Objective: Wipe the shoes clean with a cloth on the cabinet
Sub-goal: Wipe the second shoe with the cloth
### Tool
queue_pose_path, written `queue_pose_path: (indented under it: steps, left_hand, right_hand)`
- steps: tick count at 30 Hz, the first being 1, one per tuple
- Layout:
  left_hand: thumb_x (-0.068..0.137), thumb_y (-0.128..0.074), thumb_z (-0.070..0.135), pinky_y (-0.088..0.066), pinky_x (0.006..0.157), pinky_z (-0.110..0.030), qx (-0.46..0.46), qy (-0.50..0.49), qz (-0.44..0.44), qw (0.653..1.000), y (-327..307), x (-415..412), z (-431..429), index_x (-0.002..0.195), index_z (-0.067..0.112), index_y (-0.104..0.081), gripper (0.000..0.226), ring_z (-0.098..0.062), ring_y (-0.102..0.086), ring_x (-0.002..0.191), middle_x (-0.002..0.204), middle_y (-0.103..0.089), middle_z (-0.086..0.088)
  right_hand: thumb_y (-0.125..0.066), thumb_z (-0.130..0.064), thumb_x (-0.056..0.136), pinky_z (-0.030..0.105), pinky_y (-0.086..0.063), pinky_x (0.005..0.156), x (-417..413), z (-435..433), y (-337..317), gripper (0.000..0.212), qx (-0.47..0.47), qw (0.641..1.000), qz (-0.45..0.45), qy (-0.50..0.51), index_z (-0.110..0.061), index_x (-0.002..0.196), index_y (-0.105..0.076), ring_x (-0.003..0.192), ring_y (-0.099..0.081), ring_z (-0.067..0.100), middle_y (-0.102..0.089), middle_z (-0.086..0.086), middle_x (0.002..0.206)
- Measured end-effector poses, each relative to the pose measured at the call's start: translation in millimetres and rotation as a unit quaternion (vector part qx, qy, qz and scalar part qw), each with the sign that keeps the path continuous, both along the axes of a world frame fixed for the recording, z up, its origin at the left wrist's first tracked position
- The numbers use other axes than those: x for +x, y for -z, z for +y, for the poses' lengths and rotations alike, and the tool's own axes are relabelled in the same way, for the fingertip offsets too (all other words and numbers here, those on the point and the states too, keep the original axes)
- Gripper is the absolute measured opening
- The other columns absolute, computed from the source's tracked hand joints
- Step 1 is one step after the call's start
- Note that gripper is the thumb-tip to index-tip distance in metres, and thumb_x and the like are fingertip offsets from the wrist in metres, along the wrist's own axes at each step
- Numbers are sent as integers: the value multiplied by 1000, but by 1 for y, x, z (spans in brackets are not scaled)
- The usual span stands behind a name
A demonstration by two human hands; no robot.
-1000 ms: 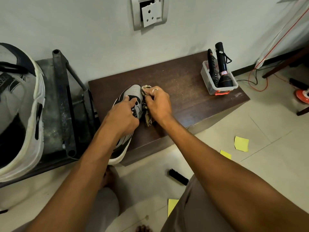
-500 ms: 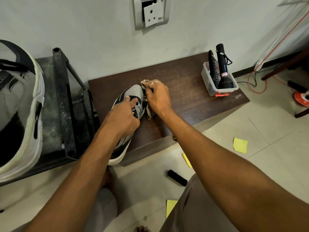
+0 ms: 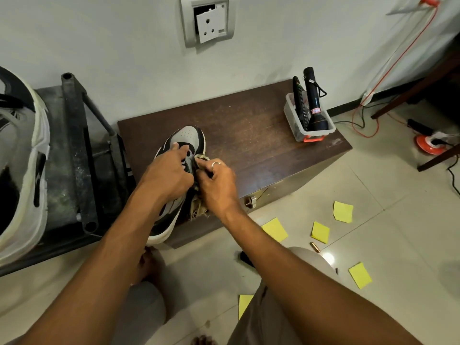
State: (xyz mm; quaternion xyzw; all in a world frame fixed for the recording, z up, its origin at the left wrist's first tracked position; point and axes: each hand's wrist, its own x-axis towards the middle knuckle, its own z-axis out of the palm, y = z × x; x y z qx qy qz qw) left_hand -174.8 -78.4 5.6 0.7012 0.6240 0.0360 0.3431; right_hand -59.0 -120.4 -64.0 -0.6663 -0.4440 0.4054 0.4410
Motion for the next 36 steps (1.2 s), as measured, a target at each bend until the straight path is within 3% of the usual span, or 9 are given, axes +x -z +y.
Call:
queue_pose_path:
  steps: [3,7,12,15,17,22,25,30,36]
  left_hand:
    - [88,-56,5,-27,121,-43,-1,-2,-5,1000,0,-1,2,160,30,-28,81,-25,-23,154,170,-14,10]
    - [87,-54,2,-27,122,-43,-4,-10,-20,1000,-1,0,0,160,31,-31,82,-24,-24,154,169,-15,11]
    - [86,-53,0,-31,121,-44,-8,-15,-29,999,1,-4,2,159,30,-31,82,-24,-26,153,169,-15,12]
    - [87,-54,3,-30,122,-45,-9,-11,-27,1000,1,-4,3,160,29,-31,81,-25,-25,153,169,-15,9]
    - [89,-56,5,-27,122,-43,-6,-11,-19,1000,-2,-2,3,160,28,-31,78,-25,-24,153,169,-16,7]
    - [91,-52,4,-29,119,-40,9,-13,1,1000,-10,3,-1,160,26,-32,75,-27,-28,152,169,-19,4]
    - [91,-51,4,-29,118,-38,18,3,3,1000,-13,4,-3,159,21,-34,72,-27,-30,150,167,-26,-1]
    - [89,-53,2,-33,117,-41,0,24,-2,1000,-11,-2,1,158,26,-35,75,-27,-33,149,168,-23,4]
    - [86,-58,3,-31,117,-38,-5,76,-5,997,-6,4,-2,155,31,-40,77,-23,-32,150,166,-27,9]
  right_hand:
    - [-59,-12,100,28,-59,81,-5,-20,2,28,-26,999,24,-17,-17,124,-72,95,-70,13,-70,-5,110]
    - [-61,-13,99,15,-47,56,11,-23,-7,24,-32,999,12,-32,-13,117,-77,63,-62,-3,-71,-7,87]
    - [-58,1,99,14,-48,102,-5,1,-11,33,48,996,-76,26,-6,130,-68,117,-59,7,-62,2,129]
    - [-58,3,97,34,-53,106,-12,-4,-4,39,42,994,-97,-25,-8,133,-66,124,-57,14,-60,-1,132]
    - [-57,1,97,34,-56,99,-13,-16,-5,37,24,993,-101,-52,-13,129,-69,116,-60,13,-60,-7,123]
    - [-58,-8,99,11,-49,64,-3,-35,-19,26,-44,996,-19,-79,-12,118,-75,74,-60,-4,-60,-21,90]
    - [-60,-13,100,17,-41,47,16,-39,-24,19,-104,990,8,-95,-13,100,-79,46,-51,-4,-63,-18,58]
    - [-64,-17,96,35,-63,76,39,-20,-28,20,-34,997,34,60,-22,109,-79,83,-72,7,-78,-4,93]
    - [-64,-7,94,24,-48,108,68,-3,-14,37,22,995,-92,33,-18,128,-71,118,-61,3,-68,-4,128]
